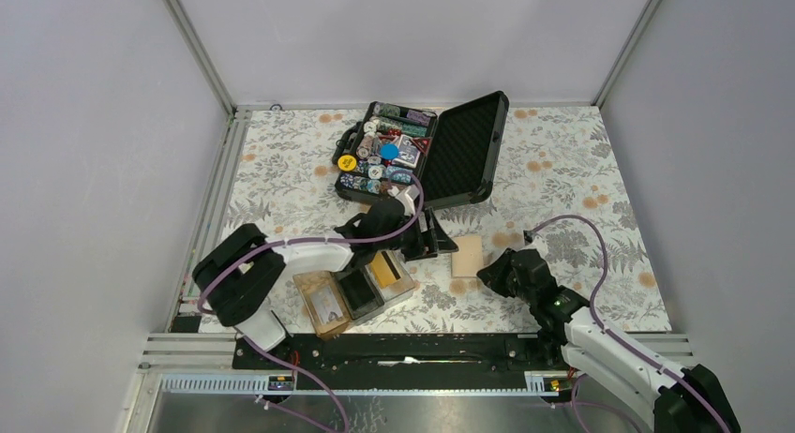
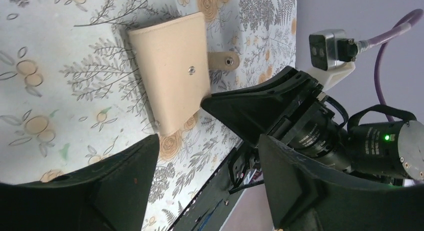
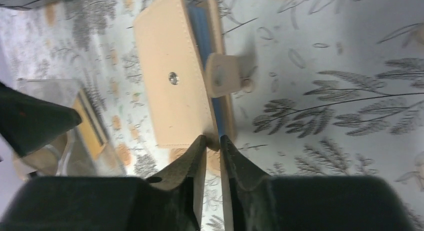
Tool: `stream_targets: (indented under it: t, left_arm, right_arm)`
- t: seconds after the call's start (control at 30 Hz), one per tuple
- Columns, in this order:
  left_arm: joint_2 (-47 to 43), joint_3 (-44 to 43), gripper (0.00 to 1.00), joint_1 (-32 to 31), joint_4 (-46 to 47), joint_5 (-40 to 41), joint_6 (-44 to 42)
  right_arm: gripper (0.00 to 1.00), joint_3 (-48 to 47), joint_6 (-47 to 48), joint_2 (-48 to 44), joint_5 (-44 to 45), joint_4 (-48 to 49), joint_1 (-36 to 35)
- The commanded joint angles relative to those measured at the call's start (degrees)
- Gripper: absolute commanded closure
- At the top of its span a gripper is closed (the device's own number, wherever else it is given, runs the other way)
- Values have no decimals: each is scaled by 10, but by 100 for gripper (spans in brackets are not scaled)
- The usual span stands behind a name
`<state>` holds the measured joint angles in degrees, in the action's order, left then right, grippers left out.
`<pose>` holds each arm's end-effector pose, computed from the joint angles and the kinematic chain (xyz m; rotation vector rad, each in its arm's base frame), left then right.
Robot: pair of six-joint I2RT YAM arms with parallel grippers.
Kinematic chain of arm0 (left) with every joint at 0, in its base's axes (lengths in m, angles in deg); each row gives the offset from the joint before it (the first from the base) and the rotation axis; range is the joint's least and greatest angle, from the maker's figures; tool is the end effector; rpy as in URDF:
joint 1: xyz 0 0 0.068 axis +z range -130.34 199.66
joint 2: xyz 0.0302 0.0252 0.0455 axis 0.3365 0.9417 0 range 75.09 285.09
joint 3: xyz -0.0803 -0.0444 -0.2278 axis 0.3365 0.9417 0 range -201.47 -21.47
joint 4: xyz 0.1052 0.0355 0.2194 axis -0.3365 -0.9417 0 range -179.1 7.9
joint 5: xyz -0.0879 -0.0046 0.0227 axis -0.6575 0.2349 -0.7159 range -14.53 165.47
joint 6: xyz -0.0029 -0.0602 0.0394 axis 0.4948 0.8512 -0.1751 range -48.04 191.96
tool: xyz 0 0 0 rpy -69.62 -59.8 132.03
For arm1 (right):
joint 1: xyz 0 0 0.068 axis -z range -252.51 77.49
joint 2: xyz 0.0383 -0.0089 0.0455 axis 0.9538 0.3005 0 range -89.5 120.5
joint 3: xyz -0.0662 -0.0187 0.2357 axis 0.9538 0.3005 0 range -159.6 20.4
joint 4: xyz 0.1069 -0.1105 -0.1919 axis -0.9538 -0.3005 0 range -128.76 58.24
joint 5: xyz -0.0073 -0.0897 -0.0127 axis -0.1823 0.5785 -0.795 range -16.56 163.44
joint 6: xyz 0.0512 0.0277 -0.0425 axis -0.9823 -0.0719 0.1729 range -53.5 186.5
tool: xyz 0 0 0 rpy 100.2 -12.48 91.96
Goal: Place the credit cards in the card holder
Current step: Close the card holder at the center of the board.
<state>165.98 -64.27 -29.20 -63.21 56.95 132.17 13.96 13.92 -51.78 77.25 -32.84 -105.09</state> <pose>0.2059 -0.2645 0.1557 -0.0085 2.4209 -1.3796 0.1476 0.0895 0.1190 0.4296 2.2007 0.7796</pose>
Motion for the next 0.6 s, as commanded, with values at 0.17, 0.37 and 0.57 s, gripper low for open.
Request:
stream_targets:
  t: [0.17, 0.37, 0.57]
  left_arm:
    - [66, -78, 39, -21, -43, 80, -27]
    - [94, -96, 48, -32, -77, 115, -30]
    - [131, -93, 53, -38, -28, 93, -13]
  right_arm:
    - [39, -40, 9, -8, 80, -76, 2]
    - [25, -64, 36, 77, 84, -54, 2]
    - [26, -82, 52, 172, 38, 24, 3]
